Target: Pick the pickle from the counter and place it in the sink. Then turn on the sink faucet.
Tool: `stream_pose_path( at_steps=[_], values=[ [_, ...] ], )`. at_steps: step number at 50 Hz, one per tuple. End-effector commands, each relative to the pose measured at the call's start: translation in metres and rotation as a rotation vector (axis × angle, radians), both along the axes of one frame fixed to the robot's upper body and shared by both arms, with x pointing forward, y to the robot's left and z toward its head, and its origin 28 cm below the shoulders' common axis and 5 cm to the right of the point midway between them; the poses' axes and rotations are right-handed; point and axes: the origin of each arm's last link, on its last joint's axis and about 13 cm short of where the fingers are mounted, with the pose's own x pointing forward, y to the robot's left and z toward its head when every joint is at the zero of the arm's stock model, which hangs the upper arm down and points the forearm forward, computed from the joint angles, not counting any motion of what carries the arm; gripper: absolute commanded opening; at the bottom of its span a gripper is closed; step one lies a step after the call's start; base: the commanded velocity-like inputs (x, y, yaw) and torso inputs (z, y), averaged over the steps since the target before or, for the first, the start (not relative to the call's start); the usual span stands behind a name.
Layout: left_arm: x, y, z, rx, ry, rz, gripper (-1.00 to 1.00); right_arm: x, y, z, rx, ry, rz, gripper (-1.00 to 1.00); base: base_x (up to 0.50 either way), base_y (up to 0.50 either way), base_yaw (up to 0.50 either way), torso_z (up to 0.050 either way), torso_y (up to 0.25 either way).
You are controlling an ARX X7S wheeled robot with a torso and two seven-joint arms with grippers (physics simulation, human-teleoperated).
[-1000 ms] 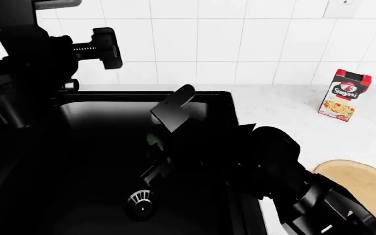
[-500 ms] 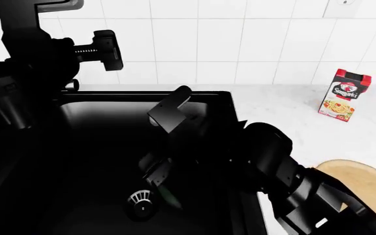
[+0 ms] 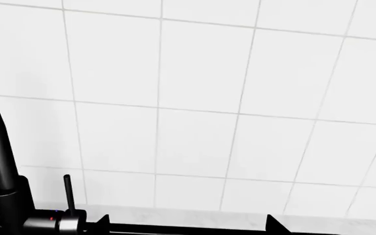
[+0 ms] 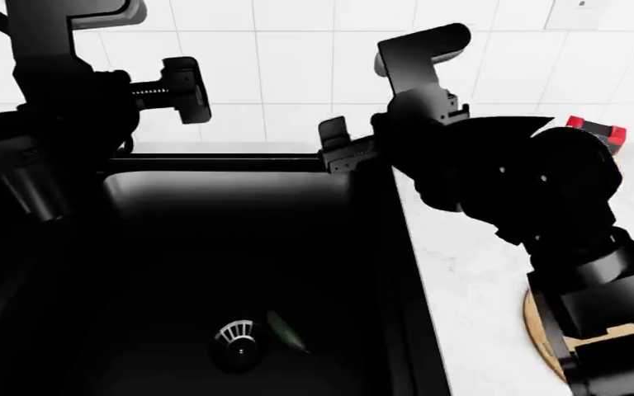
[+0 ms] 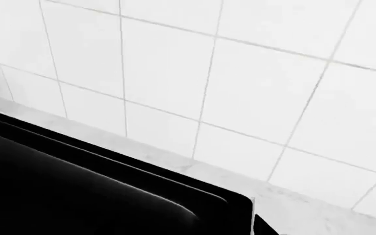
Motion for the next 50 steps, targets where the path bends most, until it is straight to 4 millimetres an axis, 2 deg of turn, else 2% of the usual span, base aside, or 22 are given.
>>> stream_pose_path(
  at_steps=[1, 3, 9, 19, 25, 36, 39, 50],
  values=[
    [0.01, 0.0, -0.006, 0.015, -0.01, 0.016, 1.0, 0.004, -0.047, 0.05, 0.095, -0.153, -0.191, 1.0, 0.0, 0.0, 0.0, 0.0, 0.0],
    [0.018, 0.004, -0.008, 0.025, -0.033, 0.031, 1.0, 0.004, -0.054, 0.058, 0.105, -0.177, -0.21, 1.0, 0.0, 0.0, 0.0, 0.0, 0.0],
    [0.047, 0.019, -0.014, 0.032, -0.036, 0.093, 1.0, 0.0, -0.068, 0.06, 0.101, -0.207, -0.249, 1.0, 0.0, 0.0, 0.0, 0.0, 0.0],
    [0.06, 0.032, -0.004, 0.054, -0.098, 0.149, 1.0, -0.003, -0.077, 0.066, 0.105, -0.244, -0.27, 1.0, 0.0, 0.0, 0.0, 0.0, 0.0],
    [0.086, 0.043, -0.006, 0.082, -0.104, 0.166, 1.0, -0.01, -0.086, 0.073, 0.107, -0.276, -0.278, 1.0, 0.0, 0.0, 0.0, 0.0, 0.0],
    [0.108, 0.056, -0.005, 0.133, -0.134, 0.145, 1.0, -0.01, -0.09, 0.07, 0.12, -0.276, -0.278, 1.0, 0.0, 0.0, 0.0, 0.0, 0.0],
    [0.12, 0.061, -0.013, 0.14, -0.125, 0.152, 1.0, -0.012, -0.091, 0.069, 0.123, -0.278, -0.275, 1.0, 0.0, 0.0, 0.0, 0.0, 0.0],
    [0.124, 0.07, -0.034, 0.173, -0.097, 0.225, 1.0, -0.013, -0.09, 0.069, 0.125, -0.279, -0.261, 1.0, 0.0, 0.0, 0.0, 0.0, 0.0]
  ],
)
